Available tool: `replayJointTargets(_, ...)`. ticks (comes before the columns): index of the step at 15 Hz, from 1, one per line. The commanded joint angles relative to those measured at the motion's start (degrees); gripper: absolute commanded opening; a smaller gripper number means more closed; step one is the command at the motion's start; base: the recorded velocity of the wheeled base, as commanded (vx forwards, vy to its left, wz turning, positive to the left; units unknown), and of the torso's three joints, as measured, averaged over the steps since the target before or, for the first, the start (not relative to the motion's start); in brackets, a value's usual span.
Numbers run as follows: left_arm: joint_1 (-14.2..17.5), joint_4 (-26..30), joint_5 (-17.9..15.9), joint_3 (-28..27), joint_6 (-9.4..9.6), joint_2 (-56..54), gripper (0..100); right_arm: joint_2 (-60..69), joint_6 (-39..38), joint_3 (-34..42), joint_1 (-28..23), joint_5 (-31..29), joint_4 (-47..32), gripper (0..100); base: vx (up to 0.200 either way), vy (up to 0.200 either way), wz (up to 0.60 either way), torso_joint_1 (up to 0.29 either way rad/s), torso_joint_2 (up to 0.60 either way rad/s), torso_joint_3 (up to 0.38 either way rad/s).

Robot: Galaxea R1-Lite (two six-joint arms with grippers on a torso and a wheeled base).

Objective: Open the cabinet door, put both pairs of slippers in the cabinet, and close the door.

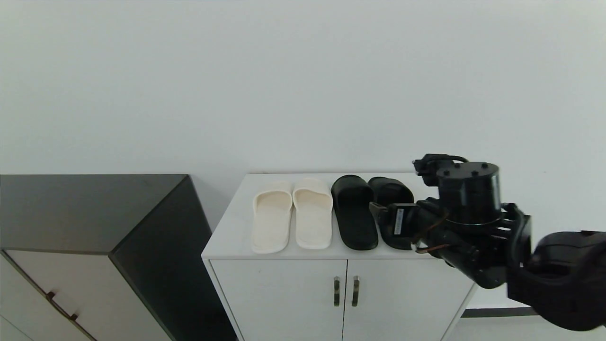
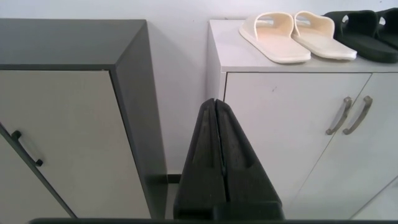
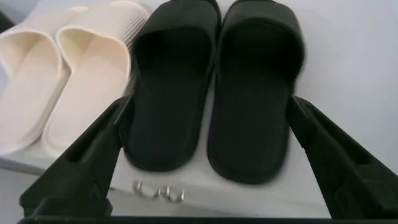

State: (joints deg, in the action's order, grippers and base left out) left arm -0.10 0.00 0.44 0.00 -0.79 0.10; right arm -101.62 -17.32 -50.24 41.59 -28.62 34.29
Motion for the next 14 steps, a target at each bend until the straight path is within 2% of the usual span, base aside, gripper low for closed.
replayJointTargets(1,0.0,0.0,0.1,0.0,-0.09,0.1,0,-10.5,1.9,-6.8,-0.7,-1.5,1.6,100,0.0,0.0,0.0,0.0,0.0,0.0)
replayJointTargets(8,0.0,0.0,0.1,0.0,-0.17,0.1,0,-21.9,4.8,-20.0,-7.1,-1.5,1.7,100,0.0,0.0,0.0,0.0,0.0,0.0)
replayJointTargets(14,0.0,0.0,0.1,0.0,-0.26,0.1,0,-28.1,5.6,-28.3,-8.1,-1.5,1.5,100,0.0,0.0,0.0,0.0,0.0,0.0)
